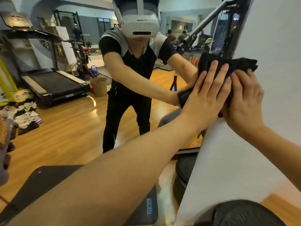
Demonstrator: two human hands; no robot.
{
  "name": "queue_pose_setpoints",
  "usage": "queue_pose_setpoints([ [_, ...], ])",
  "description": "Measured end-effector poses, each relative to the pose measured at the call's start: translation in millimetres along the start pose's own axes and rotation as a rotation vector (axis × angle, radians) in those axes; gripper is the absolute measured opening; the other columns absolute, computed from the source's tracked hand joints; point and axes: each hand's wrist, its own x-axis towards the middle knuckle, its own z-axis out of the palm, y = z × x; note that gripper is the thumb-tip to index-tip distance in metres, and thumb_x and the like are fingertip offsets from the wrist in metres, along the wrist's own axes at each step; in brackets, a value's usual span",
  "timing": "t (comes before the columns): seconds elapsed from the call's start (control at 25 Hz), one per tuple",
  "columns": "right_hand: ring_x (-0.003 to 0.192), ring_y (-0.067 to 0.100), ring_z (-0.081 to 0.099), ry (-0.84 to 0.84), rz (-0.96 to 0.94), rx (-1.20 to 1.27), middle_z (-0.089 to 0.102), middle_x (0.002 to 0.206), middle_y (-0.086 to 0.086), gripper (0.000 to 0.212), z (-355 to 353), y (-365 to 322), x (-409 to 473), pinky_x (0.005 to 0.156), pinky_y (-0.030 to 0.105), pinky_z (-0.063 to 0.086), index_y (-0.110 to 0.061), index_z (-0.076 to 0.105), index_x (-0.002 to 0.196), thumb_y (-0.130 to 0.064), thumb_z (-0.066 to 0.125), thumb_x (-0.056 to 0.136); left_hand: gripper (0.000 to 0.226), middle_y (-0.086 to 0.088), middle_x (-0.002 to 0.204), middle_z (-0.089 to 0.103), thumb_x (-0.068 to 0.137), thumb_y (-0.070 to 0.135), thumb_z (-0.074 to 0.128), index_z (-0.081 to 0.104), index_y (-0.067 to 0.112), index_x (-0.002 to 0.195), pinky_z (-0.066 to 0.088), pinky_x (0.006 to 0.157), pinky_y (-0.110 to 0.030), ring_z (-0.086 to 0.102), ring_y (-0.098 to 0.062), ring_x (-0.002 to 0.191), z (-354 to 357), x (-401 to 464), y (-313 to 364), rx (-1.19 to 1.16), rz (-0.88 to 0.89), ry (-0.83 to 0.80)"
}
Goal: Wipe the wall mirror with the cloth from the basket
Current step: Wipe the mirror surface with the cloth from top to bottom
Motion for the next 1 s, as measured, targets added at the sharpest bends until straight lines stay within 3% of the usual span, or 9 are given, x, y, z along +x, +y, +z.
queue_pose_setpoints([
  [0.16,0.148,0.041,0.028,0.172,0.19,0.138,0.038,0.157,0.02,0.056,-10.3,-47.1,81.4,0.12,0.053,0.026,-0.001,0.037,0.154,-0.03,0.051,0.109,0.066,-0.025,0.167,0.019,0.096,0.024,0.04,0.03,0.001,0.157,0.009,0.128,-0.053,0.012,-0.046,0.155,-53.5,47.9,-64.4,0.093,0.082,0.026],
  [0.32,0.146,0.031,0.03,0.336,0.266,0.123,0.039,0.155,0.004,0.05,-2.7,-137.6,136.7,0.109,0.048,0.031,-0.011,0.042,0.151,-0.029,0.053,0.106,0.072,-0.025,0.166,0.019,0.091,0.03,0.039,0.03,0.001,0.156,0.013,0.126,-0.055,0.01,-0.046,0.156,-111.9,31.7,-153.5,0.106,0.145,0.011],
  [0.44,0.144,0.032,0.033,0.351,0.247,0.125,0.049,0.152,0.009,0.049,5.4,-227.8,151.6,0.102,0.047,0.031,-0.009,0.047,0.147,-0.028,0.053,0.102,0.071,-0.028,0.163,0.026,0.088,0.028,0.042,0.037,-0.002,0.152,0.018,0.125,-0.057,0.015,-0.048,0.154,-148.7,-19.9,-221.9,0.078,0.148,-0.012],
  [0.6,0.145,0.033,0.03,0.319,0.23,0.156,0.041,0.153,0.007,0.055,14.6,-347.9,166.1,0.101,0.049,0.03,-0.01,0.048,0.147,-0.03,0.055,0.096,0.066,-0.033,0.157,0.033,0.089,0.023,0.051,0.045,-0.008,0.147,0.022,0.121,-0.062,0.021,-0.053,0.151,-185.9,-91.2,-312.7,0.025,0.164,0.009],
  [0.72,0.146,0.035,0.031,0.322,0.22,0.179,0.039,0.155,0.005,0.058,26.0,-433.8,186.2,0.102,0.05,0.028,-0.011,0.049,0.148,-0.031,0.052,0.093,0.061,-0.035,0.156,0.034,0.094,0.022,0.056,0.046,-0.009,0.146,0.024,0.121,-0.063,0.02,-0.053,0.151,-209.1,-140.3,-387.9,-0.022,0.144,0.019],
  [0.8,0.145,0.036,0.036,0.34,0.169,0.176,0.048,0.153,0.007,0.058,33.0,-484.3,200.4,0.101,0.051,0.03,-0.01,0.052,0.146,-0.03,0.049,0.092,0.06,-0.036,0.155,0.034,0.094,0.02,0.056,0.041,-0.008,0.146,0.025,0.12,-0.064,0.02,-0.053,0.151,-226.3,-170.7,-433.0,-0.017,0.159,0.029],
  [1.0,0.141,0.035,0.041,0.411,0.088,0.153,0.057,0.146,0.008,0.054,39.8,-520.7,197.3,0.099,0.048,0.03,-0.011,0.053,0.146,-0.03,0.04,0.097,0.062,-0.035,0.153,0.037,0.091,0.021,0.058,0.036,-0.002,0.145,0.028,0.119,-0.063,0.023,-0.053,0.15,-221.0,-211.0,-456.8,0.033,0.116,0.119],
])
